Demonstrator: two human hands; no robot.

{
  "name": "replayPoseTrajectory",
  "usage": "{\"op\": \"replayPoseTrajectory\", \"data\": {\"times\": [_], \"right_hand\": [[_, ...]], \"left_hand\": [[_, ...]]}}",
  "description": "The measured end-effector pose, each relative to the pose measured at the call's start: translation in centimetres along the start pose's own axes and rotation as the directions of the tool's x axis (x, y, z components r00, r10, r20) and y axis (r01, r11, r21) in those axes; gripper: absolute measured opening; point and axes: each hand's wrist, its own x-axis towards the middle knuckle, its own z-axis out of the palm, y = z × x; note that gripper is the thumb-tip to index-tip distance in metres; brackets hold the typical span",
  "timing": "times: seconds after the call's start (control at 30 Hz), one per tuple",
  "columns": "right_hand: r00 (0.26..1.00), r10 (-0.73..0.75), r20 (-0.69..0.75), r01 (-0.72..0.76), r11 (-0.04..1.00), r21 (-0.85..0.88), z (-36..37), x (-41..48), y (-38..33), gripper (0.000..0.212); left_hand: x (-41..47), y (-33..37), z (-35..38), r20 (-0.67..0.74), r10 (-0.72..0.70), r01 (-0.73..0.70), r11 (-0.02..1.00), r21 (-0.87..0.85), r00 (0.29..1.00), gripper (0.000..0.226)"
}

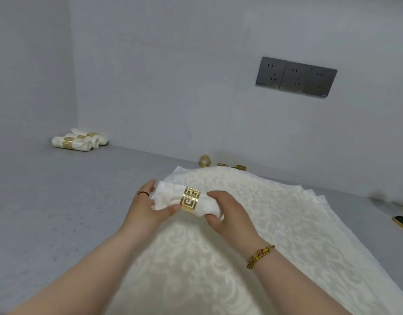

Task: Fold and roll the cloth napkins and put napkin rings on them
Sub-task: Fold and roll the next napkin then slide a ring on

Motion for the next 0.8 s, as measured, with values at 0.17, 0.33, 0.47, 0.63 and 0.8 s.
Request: {"op": "replayPoseTrajectory", "data": {"times": [0.17,0.33,0.47,0.63,0.8], "right_hand": [[0.997,-0.008,0.076,0.002,0.997,0.08,5.5,6.8,-2.6,0.043],[0.98,0.019,0.2,-0.059,0.979,0.196,12.5,16.3,-5.8,0.045],[0.952,0.0,0.305,-0.081,0.964,0.253,16.6,22.2,-8.9,0.046],[0.898,0.051,0.437,-0.177,0.952,0.252,20.2,28.1,-13.9,0.054],[0.886,0.138,0.442,-0.26,0.938,0.228,24.8,33.6,-17.5,0.051]], "left_hand": [[5.1,-3.8,-5.2,-0.036,-0.178,0.164,0.955,-0.247,0.983,0.04],[12.8,-7.4,-11.3,-0.164,-0.289,0.232,0.926,-0.298,0.943,0.041],[17.2,-8.8,-15.9,-0.251,-0.385,0.293,0.896,-0.334,0.888,0.043],[21.4,-9.4,-21.7,-0.33,-0.458,0.411,0.888,-0.206,0.825,0.042],[26.5,-11.2,-25.7,-0.386,-0.462,0.476,0.877,-0.064,0.799,0.046]]}}
